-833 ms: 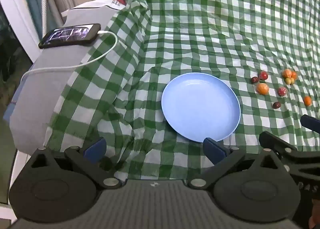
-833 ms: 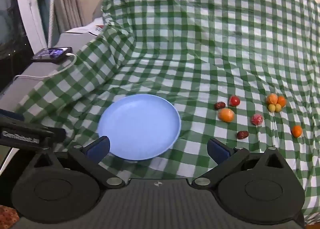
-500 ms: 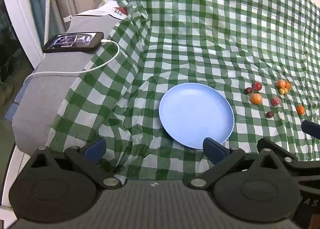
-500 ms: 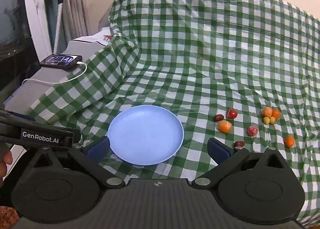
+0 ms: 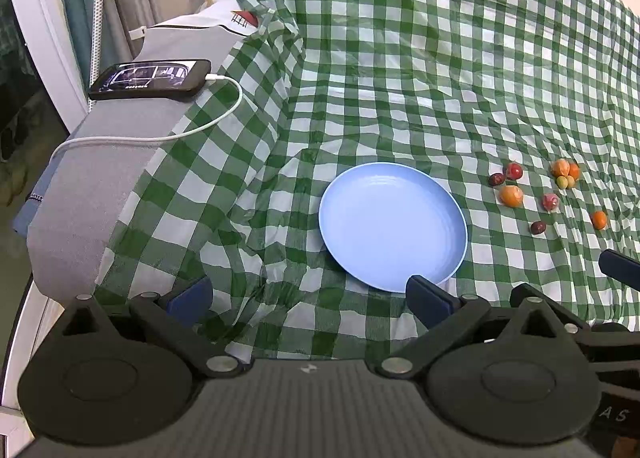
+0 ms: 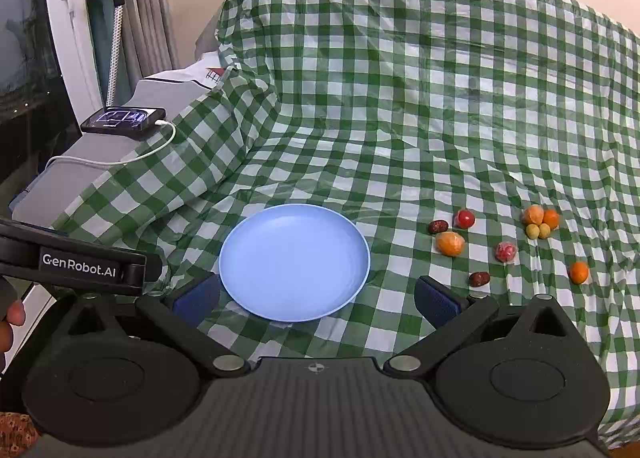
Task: Organize fruits
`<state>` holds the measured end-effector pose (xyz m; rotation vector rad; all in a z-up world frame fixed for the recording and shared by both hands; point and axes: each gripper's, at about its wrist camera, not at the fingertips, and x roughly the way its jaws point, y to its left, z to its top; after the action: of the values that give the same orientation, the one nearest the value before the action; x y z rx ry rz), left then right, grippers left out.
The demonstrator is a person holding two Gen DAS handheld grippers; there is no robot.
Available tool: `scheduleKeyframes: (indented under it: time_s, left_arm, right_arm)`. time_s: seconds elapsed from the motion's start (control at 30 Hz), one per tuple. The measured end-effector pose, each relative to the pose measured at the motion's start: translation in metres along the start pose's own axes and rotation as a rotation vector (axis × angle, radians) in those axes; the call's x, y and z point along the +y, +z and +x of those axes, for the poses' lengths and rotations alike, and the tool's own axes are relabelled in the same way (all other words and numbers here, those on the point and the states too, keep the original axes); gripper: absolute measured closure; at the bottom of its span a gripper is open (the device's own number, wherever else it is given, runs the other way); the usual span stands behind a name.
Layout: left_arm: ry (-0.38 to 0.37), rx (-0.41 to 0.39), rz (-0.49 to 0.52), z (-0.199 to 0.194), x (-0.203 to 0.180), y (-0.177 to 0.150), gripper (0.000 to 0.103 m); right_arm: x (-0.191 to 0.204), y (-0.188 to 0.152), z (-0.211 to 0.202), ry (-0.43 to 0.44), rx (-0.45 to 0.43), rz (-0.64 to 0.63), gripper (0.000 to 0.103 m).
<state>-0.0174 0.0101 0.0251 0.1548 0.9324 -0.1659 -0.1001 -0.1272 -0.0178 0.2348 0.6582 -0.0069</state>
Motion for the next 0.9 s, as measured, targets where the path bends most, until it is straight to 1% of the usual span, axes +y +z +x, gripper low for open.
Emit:
scheduleKeyframes:
  time_s: [0.4, 0.9]
  left_arm:
    - [0.01, 0.005, 0.008, 0.0032, 0.0044, -0.003, 0.0]
    - [0.022, 0.007, 0.012, 0.0046, 0.0059, -0.0042, 0.0]
  right_arm:
    - [0.0027, -0.0021, -0.0005, -0.014, 0.004, -0.001, 0.001]
    - [0.0027, -0.0017, 0.002, -0.012, 0.013, -0.007, 0.001]
